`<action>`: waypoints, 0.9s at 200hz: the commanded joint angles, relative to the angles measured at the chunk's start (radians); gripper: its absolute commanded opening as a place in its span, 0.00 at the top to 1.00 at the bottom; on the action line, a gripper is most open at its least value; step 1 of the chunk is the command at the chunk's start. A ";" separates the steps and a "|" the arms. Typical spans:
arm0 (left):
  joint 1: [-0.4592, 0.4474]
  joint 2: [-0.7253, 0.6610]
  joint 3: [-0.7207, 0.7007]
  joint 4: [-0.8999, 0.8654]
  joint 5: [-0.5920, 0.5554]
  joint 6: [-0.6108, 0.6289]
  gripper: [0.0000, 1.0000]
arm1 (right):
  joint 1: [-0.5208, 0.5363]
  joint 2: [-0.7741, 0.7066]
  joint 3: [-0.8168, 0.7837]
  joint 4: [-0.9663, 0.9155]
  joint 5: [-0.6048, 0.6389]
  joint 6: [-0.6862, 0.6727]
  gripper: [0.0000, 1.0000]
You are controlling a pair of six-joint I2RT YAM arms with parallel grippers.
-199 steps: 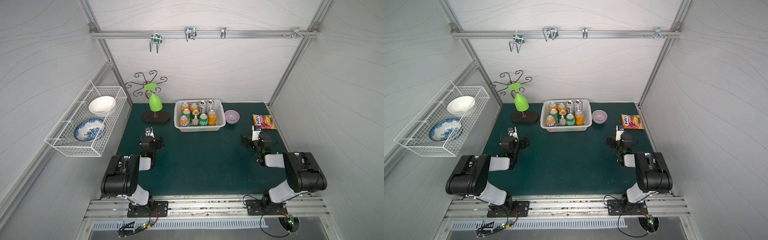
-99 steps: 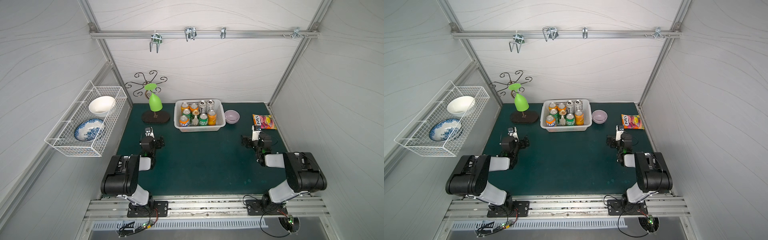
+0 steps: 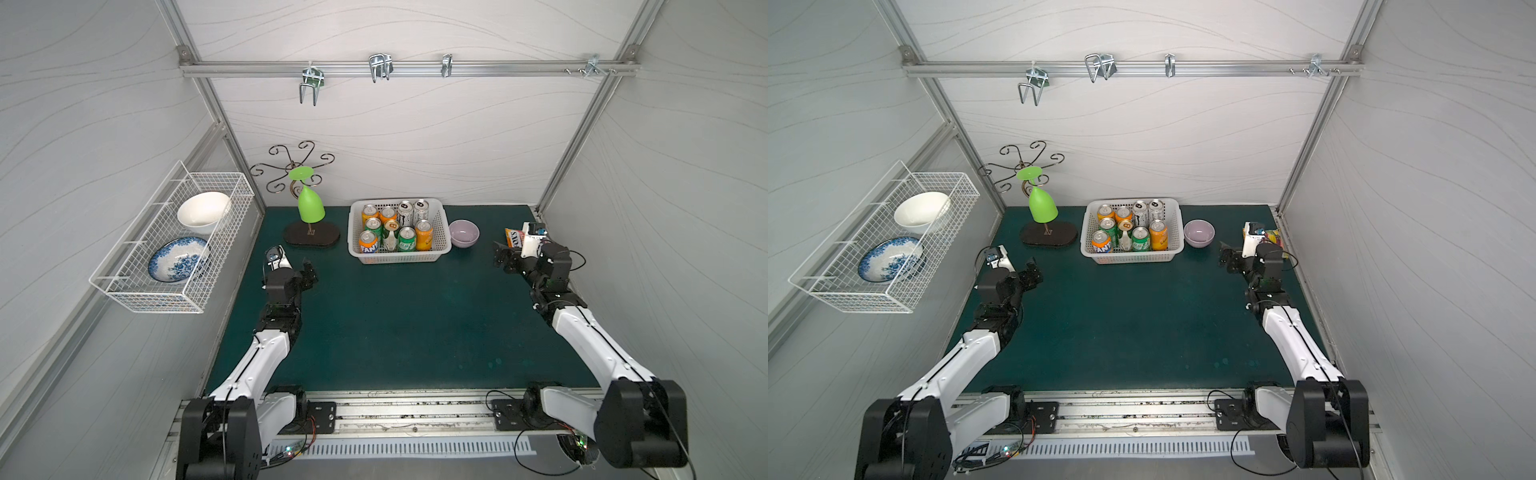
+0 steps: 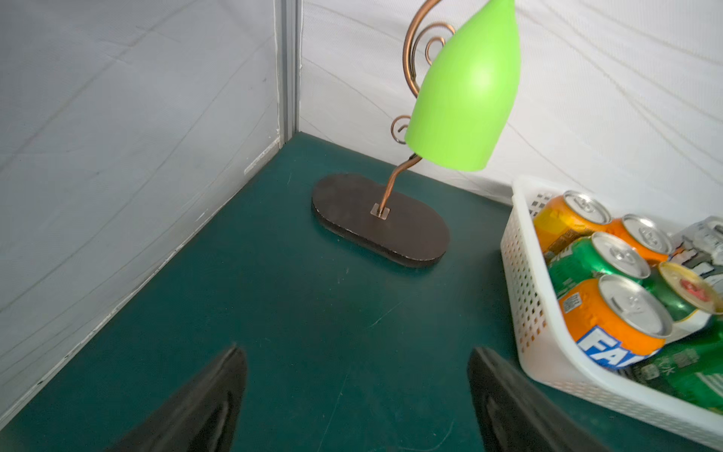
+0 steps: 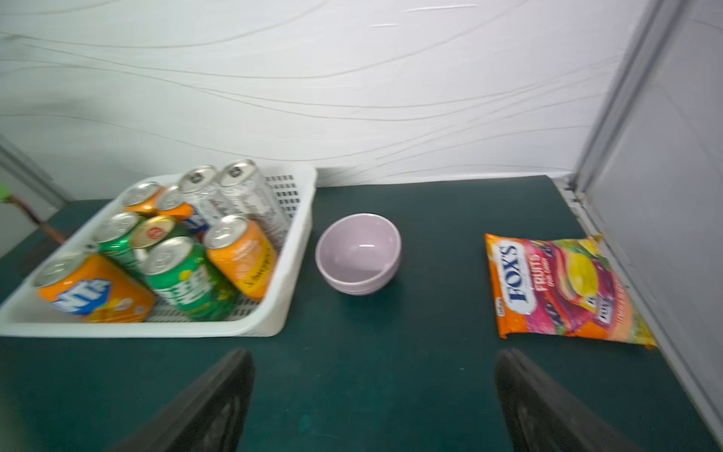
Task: Take out the drinks from the basket
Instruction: Move the basket to the center of the board.
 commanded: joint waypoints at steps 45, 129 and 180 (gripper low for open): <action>-0.010 -0.128 0.154 -0.468 0.253 -0.174 0.03 | 0.260 0.107 0.288 -0.424 -0.121 -0.231 0.01; -0.010 -0.124 0.118 -0.587 0.494 -0.159 0.02 | 0.447 0.556 0.695 -0.640 -0.122 -0.769 0.04; -0.010 -0.087 0.123 -0.590 0.545 -0.161 0.02 | 0.461 0.808 0.951 -0.811 -0.176 -0.919 0.18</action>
